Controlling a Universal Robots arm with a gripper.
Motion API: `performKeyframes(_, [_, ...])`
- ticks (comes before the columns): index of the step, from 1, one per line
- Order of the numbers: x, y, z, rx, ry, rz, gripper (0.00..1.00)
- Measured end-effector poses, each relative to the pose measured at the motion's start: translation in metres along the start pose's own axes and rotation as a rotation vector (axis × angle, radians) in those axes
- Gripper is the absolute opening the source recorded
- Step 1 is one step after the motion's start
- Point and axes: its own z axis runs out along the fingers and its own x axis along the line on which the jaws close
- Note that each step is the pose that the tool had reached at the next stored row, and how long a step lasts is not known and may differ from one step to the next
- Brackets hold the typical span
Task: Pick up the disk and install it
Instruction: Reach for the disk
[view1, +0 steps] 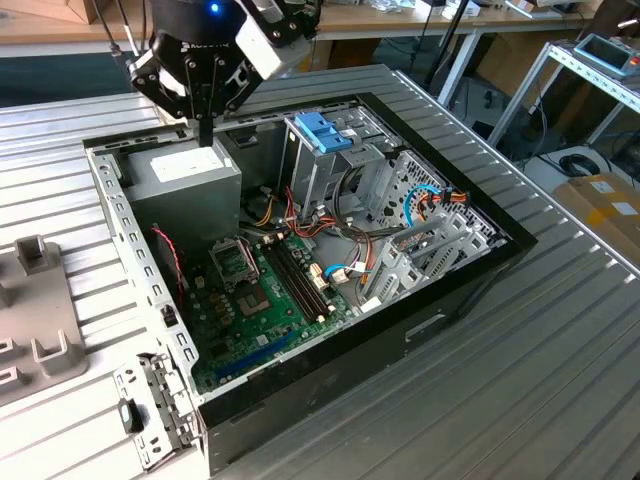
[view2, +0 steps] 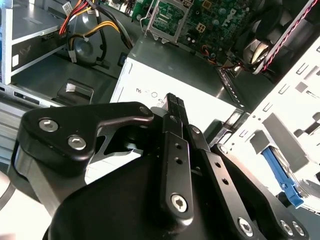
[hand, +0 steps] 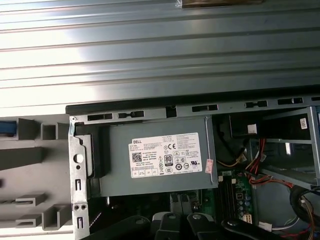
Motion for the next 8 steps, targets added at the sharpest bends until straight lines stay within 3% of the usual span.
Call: performKeyframes(8, [0.0045,-0.0003,-0.0001,0.0,0.0,0.0,0.1])
